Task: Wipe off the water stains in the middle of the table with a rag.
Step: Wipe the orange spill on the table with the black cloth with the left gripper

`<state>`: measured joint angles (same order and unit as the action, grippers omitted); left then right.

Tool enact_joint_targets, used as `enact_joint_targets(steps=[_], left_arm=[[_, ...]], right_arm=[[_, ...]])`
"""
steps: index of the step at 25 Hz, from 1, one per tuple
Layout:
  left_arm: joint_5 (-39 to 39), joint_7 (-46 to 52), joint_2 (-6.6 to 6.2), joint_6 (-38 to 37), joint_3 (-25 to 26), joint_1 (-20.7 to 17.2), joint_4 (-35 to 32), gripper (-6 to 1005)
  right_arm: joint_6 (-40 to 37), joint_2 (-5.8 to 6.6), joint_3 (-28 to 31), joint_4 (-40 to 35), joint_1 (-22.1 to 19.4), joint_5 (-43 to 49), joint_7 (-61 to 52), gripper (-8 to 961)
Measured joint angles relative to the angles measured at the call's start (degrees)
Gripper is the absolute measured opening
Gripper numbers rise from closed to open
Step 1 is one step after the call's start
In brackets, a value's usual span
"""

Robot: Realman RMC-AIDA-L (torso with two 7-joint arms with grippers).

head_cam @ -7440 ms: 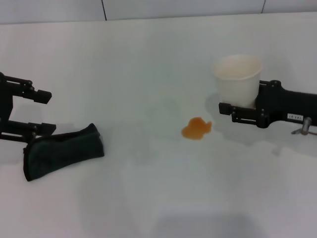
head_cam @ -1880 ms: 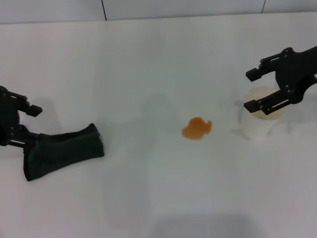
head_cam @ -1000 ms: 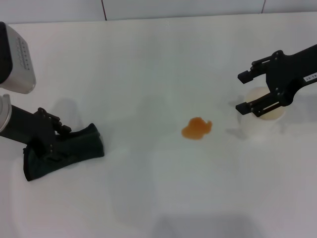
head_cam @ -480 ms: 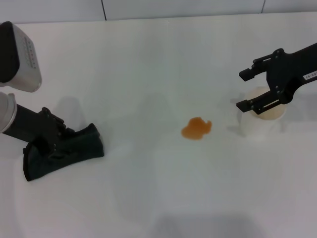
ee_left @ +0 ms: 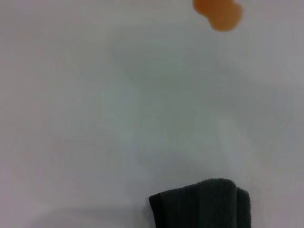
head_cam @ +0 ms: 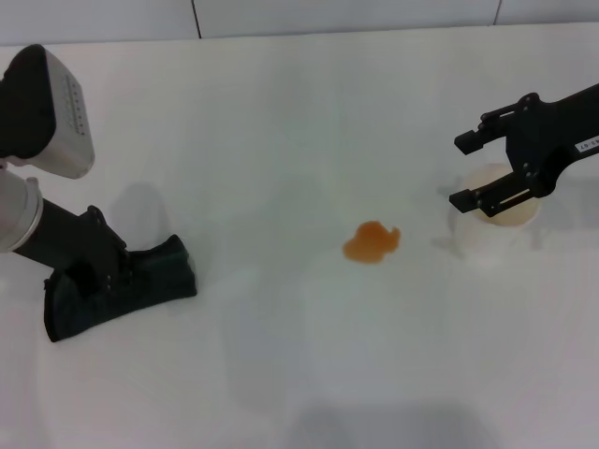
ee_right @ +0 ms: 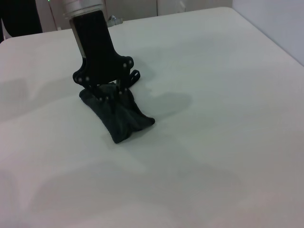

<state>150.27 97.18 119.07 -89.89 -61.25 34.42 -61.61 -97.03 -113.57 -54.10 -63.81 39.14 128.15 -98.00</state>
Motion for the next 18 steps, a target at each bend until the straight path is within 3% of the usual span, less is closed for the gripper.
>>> enact_joint_targets(steps=[7, 14, 18], left_arm=[[-1.1, 3.5, 0.03, 3.0, 0.3, 1.5, -0.7, 68], [-5.4, 6.5, 0.13, 9.2, 0.0, 6.7, 1.9, 71], [-6.4, 5.9, 0.13, 14.3, 0.0, 12.8, 9.7, 73]], right_arm=[[0.0, -0.14, 0.1, 0.0, -0.3, 0.0, 0.1, 808], [0.0, -0.25, 0.3, 0.0, -1.1, -0.3, 0.4, 808], [0.0, -0.25, 0.3, -0.4, -2.0, -0.1, 0.7, 808]])
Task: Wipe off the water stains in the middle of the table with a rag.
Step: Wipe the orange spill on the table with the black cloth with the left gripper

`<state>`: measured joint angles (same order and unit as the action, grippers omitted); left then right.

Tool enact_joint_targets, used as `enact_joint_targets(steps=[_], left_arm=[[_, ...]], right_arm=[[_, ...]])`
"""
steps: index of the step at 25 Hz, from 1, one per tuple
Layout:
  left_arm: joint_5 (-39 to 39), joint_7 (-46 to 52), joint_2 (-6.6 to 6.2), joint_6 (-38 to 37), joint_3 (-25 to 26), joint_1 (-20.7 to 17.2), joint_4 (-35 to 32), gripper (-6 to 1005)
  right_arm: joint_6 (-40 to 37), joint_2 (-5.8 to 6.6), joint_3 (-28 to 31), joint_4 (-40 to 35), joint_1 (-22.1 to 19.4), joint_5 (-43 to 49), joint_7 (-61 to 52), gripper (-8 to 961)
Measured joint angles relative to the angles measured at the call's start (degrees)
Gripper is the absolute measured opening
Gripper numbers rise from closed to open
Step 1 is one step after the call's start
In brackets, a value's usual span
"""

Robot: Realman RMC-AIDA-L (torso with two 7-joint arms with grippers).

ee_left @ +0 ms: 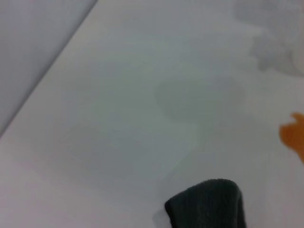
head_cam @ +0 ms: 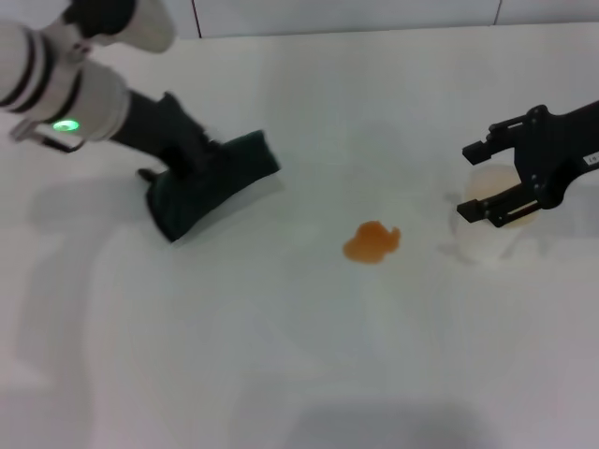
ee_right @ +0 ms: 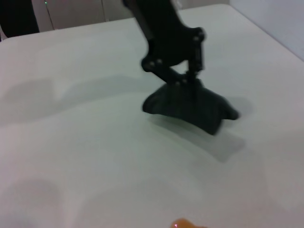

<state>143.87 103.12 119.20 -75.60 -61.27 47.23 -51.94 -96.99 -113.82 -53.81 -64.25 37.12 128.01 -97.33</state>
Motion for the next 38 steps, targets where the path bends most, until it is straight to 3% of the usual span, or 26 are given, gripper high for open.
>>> enact_joint_targets(steps=[6, 10, 15, 26, 38], left_arm=[[-3.0, -3.3, 0.15, 5.1, -1.8, 6.6, 10.8, 75], [-8.5, -5.0, 0.25, 6.9, -8.5, 6.9, 12.1, 77], [-15.2, -7.2, 0.33, 8.2, -17.1, 6.8, 13.4, 79], [-22.3, -6.8, 0.51, 7.0, -27.3, 6.6, 16.2, 84], [-25.4, -4.2, 0.44, 18.8, -27.0, 8.6, 22.2, 89]], right_arm=[[1.4, 0.53, 0.2, -0.2, -1.3, 0.0, 0.8, 808], [1.4, 1.19, 0.9, -1.0, -2.7, -1.4, 2.7, 808], [0.5, 1.14, 3.6, -1.9, -4.1, -2.2, 4.9, 808], [0.1, 0.7, 3.8, -2.6, -4.3, -2.3, 5.7, 776], [0.2, -0.21, 3.5, -2.5, -3.7, -2.3, 7.0, 776]])
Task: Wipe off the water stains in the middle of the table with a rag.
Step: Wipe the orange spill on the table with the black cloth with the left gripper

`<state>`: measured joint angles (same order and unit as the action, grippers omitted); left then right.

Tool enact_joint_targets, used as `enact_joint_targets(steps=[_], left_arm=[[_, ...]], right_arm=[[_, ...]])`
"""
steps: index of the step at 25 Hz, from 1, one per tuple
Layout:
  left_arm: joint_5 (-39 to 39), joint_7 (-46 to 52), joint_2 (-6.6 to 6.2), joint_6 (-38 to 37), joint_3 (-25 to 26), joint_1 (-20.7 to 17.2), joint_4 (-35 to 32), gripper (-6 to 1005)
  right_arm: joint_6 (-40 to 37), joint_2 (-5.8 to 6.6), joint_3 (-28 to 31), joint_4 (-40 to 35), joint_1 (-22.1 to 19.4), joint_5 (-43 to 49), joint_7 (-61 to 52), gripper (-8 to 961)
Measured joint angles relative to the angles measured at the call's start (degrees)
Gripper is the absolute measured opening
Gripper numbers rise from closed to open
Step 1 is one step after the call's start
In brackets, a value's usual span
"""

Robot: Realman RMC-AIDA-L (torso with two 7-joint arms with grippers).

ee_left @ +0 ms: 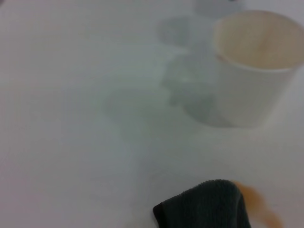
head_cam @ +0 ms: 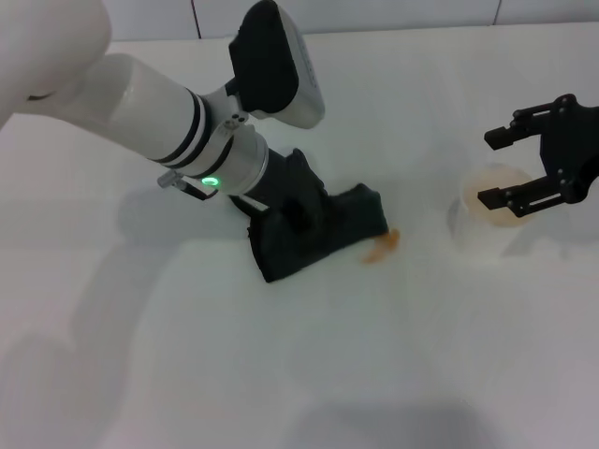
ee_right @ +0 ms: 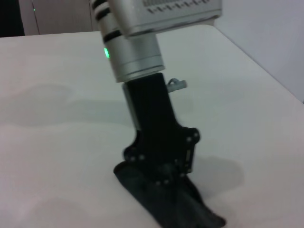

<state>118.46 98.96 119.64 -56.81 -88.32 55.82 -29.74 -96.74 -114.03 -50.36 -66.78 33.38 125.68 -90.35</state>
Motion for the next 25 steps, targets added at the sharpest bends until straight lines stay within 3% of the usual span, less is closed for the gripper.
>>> enact_joint_targets(steps=[6, 9, 16, 25], left_arm=[[-0.1, 1.8, -0.17, 7.5, 0.0, 1.3, 3.8, 92], [-0.3, 1.6, -0.24, 7.7, 0.6, 1.3, 4.1, 93], [-2.7, -3.2, 0.21, -2.2, 0.0, 1.7, 3.0, 96], [-3.7, -9.5, -0.3, -16.0, 1.9, -0.6, -0.3, 100]], right_arm=[[0.0, -0.39, 0.0, 0.0, 0.0, 0.0, 0.6, 776], [0.0, -0.48, -0.1, 0.1, 0.0, 0.0, 1.2, 776], [0.2, -0.5, -0.1, 0.5, 0.1, 0.0, 1.8, 776], [-0.1, -0.5, 0.3, 0.1, -0.7, -0.1, 1.8, 776]])
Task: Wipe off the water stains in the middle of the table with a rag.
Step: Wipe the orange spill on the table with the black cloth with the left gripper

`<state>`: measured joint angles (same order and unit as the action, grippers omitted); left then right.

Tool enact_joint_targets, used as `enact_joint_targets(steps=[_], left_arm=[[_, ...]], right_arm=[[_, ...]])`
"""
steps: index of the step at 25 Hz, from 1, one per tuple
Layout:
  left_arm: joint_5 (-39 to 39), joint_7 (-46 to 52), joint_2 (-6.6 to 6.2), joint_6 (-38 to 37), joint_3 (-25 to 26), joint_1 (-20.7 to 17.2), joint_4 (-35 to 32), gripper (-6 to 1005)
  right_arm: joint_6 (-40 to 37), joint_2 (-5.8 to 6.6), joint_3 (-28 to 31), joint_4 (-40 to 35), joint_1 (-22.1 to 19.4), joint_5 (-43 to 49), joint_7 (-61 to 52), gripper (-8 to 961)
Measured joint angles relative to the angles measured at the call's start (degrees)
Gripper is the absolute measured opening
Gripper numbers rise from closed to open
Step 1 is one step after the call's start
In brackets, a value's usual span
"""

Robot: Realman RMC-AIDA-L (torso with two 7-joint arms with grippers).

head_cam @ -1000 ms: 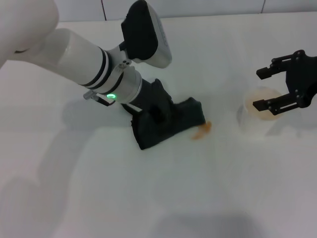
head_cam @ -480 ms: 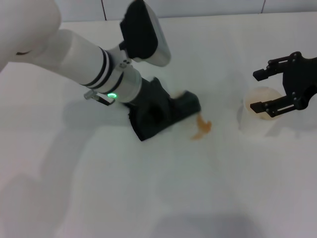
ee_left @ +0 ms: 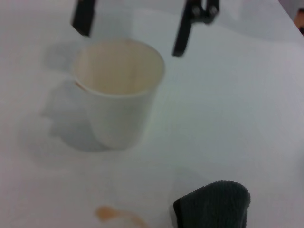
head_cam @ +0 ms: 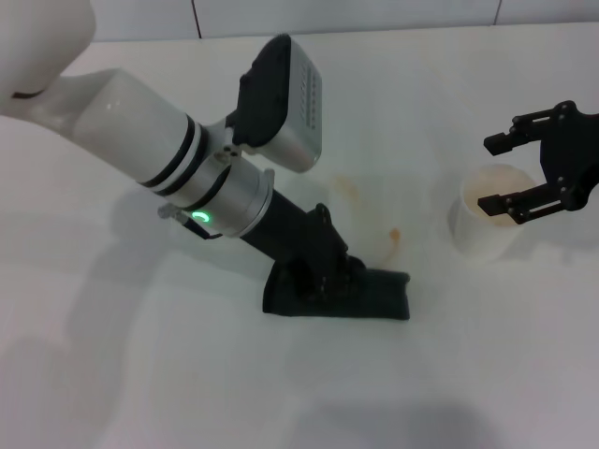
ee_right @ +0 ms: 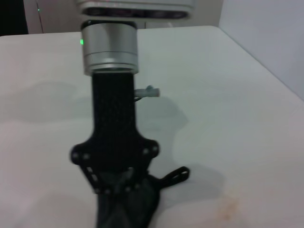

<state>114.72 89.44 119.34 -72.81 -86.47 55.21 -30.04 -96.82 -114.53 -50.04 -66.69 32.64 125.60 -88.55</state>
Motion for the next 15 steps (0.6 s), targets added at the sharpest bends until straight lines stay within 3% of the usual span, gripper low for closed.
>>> enact_joint_targets(steps=[3, 15], left_arm=[[1.3, 0.7, 0.2, 1.5, -0.4, -0.2, 0.1, 101], [1.6, 10.1, 0.23, 20.7, -0.2, -0.2, 2.4, 106]], right_arm=[[0.0, -0.13, -0.2, -0.1, 0.0, -0.5, 0.0, 776], [-0.1, -0.65, -0.4, 0.4, -0.2, -1.6, 0.5, 777]])
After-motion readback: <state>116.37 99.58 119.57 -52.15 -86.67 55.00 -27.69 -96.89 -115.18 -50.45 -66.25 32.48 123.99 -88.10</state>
